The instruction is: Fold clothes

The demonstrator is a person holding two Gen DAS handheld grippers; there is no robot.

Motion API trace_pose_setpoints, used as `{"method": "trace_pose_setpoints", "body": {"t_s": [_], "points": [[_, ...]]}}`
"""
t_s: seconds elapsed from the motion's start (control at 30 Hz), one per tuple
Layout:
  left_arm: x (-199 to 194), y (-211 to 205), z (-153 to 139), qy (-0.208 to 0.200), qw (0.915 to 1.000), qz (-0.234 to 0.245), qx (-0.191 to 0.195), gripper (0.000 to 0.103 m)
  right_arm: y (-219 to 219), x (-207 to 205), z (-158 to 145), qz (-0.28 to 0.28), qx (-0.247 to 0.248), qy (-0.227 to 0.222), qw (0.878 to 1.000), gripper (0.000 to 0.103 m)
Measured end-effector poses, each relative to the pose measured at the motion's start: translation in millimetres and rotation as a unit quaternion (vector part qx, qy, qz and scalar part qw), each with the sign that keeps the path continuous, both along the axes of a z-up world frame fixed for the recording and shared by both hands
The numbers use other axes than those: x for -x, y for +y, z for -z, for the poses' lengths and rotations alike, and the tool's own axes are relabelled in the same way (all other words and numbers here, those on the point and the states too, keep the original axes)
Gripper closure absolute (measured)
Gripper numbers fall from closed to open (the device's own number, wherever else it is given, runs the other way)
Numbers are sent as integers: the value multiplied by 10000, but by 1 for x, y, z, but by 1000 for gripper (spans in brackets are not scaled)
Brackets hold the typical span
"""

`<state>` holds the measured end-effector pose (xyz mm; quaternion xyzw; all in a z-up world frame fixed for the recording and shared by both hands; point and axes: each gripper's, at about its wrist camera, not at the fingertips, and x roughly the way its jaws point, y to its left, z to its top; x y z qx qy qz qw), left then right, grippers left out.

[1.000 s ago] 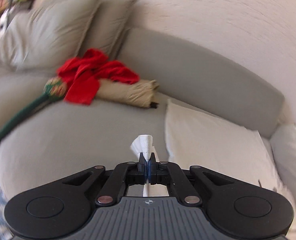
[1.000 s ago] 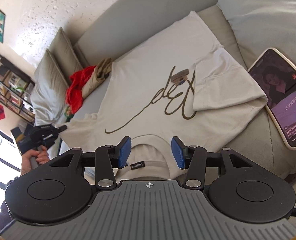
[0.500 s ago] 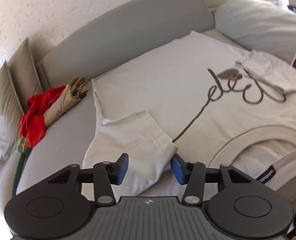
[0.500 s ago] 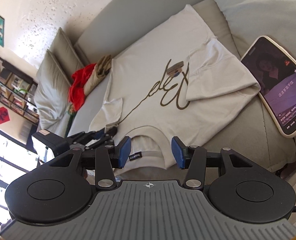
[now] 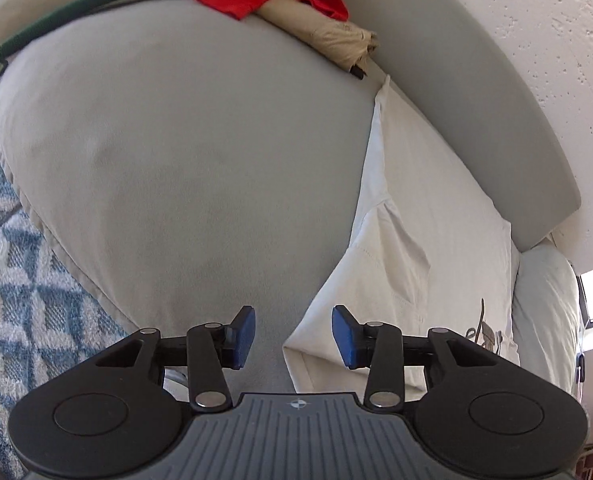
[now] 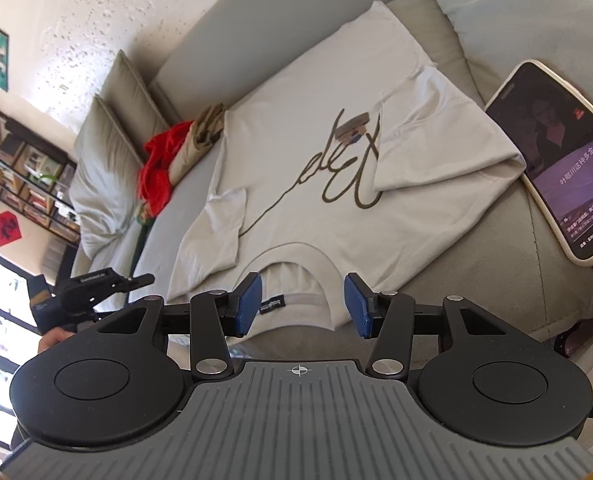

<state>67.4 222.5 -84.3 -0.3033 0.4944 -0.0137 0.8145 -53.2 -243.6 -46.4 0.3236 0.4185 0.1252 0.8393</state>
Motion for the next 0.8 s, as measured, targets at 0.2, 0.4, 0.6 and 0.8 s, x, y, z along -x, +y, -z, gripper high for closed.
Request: {"method": "trace_pose_setpoints", "body": {"t_s": [0.2, 0.4, 0.6, 0.8], "points": [[-9, -14, 15, 146, 9999, 55, 32, 65, 3, 1, -1, -48, 89, 16, 9999, 51], [12, -26, -3, -442, 9983, 101, -369, 102, -1, 2, 1, -1, 83, 46, 10000, 51], [18, -30, 2, -230, 9958, -71, -884, 99, -2, -1, 9, -17, 83, 182, 9998, 51], [33, -44, -21, -386, 9864, -151, -1593, 72, -8, 1, 12, 52, 111, 200, 9997, 51]]}}
